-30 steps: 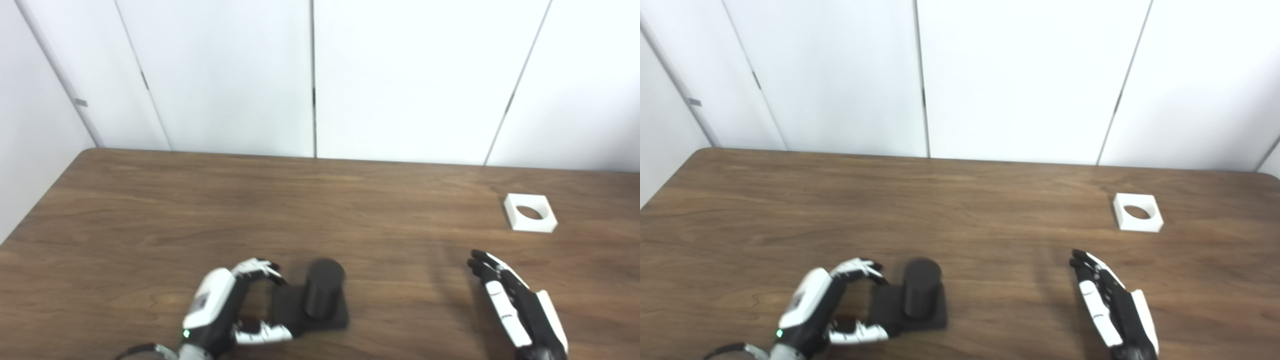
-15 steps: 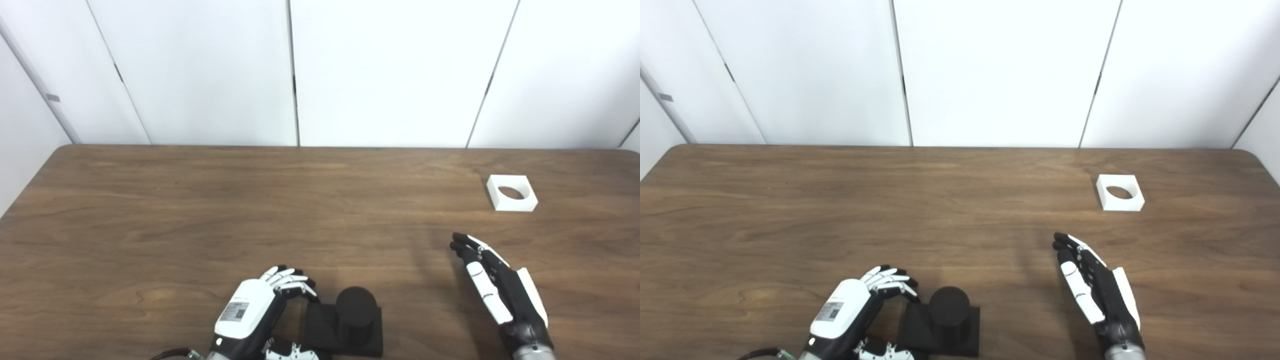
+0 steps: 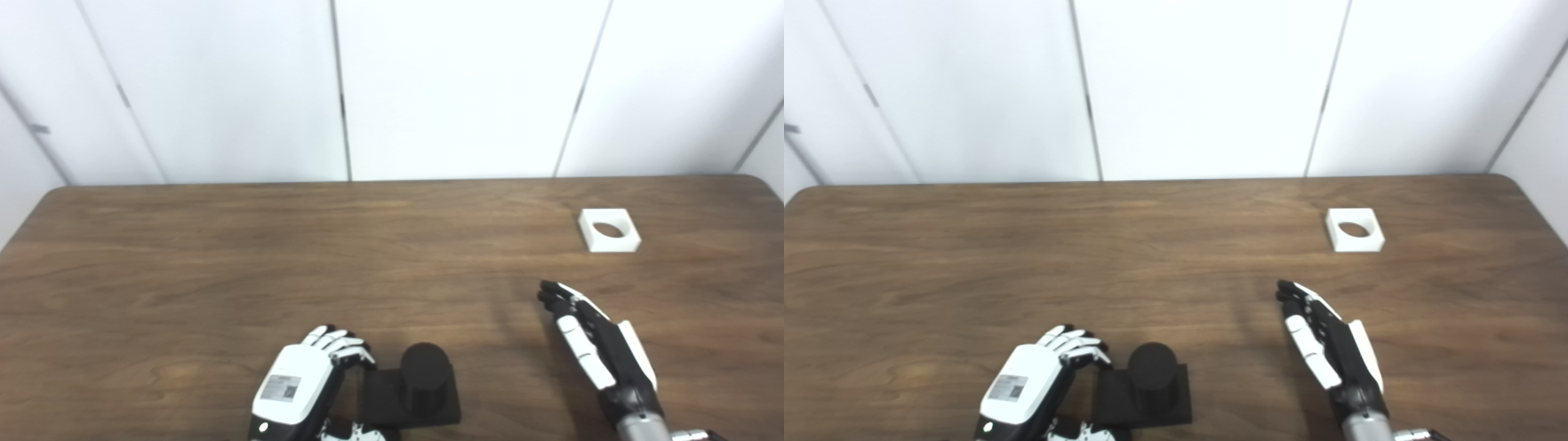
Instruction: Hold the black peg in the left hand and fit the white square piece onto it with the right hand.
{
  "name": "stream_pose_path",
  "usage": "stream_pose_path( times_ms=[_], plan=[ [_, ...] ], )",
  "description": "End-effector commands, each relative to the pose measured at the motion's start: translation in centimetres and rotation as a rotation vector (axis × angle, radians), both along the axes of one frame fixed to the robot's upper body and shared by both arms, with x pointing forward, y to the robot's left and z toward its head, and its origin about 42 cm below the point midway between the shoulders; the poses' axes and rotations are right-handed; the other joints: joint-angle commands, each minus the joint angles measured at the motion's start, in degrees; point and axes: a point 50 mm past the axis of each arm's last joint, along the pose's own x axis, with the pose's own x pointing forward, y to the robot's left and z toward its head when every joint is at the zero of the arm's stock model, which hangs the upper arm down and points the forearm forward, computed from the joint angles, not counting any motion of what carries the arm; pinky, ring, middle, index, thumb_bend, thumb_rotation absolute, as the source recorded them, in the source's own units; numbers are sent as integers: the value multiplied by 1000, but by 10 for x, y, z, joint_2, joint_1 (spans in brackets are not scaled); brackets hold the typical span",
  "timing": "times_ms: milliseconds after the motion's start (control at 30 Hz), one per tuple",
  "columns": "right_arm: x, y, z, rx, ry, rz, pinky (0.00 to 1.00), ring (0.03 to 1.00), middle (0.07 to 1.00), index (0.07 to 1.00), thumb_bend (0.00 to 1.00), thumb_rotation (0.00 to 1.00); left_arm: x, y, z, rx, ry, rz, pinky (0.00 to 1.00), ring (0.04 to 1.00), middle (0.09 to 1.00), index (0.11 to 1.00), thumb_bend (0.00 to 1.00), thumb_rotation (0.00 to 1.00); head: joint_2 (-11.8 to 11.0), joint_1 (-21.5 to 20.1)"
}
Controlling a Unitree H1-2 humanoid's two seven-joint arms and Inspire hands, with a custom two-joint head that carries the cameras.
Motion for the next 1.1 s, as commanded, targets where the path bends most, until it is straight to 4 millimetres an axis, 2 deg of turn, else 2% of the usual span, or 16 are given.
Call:
stream_pose_path(
  times_ms=[0,33,200,233,267,333,467,633,800,1067],
  plan=[
    [1,-1,11,-16,-19,-1,785,818,816,805,423,568,-10,12,-21,119,90,35,886,821,746,489,518,50,0,0],
    [6,-8,21,-79,-36,6,763,807,814,800,443,520,-10,12,-21,117,95,37,884,820,745,489,518,50,0,-6],
    [31,-41,56,-382,-63,50,788,827,834,823,571,332,-10,14,-20,115,102,39,878,820,749,489,515,53,0,-14],
    [39,-49,65,-462,-58,61,855,879,863,842,604,291,-10,15,-20,114,104,39,873,819,749,489,515,53,0,-14],
    [45,-57,72,-528,-50,67,933,939,889,856,650,238,-10,15,-20,112,106,39,871,819,749,489,516,54,0,-37],
    [59,-71,86,-635,-44,74,976,977,905,858,711,188,-9,15,-20,103,106,40,868,818,748,489,516,53,0,-45],
    [88,-96,105,-774,-31,77,947,1000,938,844,833,96,-9,16,-20,92,105,44,859,814,745,489,517,51,0,-57],
    [121,-115,117,-952,15,62,998,1000,988,845,876,138,-9,17,-20,91,109,46,851,808,744,489,518,52,-1,-57],
    [158,-131,124,-1108,28,61,1000,1000,1000,833,908,123,-9,17,-20,79,118,47,861,807,743,489,517,52,0,-56],
    [198,-138,128,-1238,63,81,1000,1000,1000,838,898,162,-10,15,-20,61,122,45,836,799,739,489,518,51,0,-57]
  ],
)
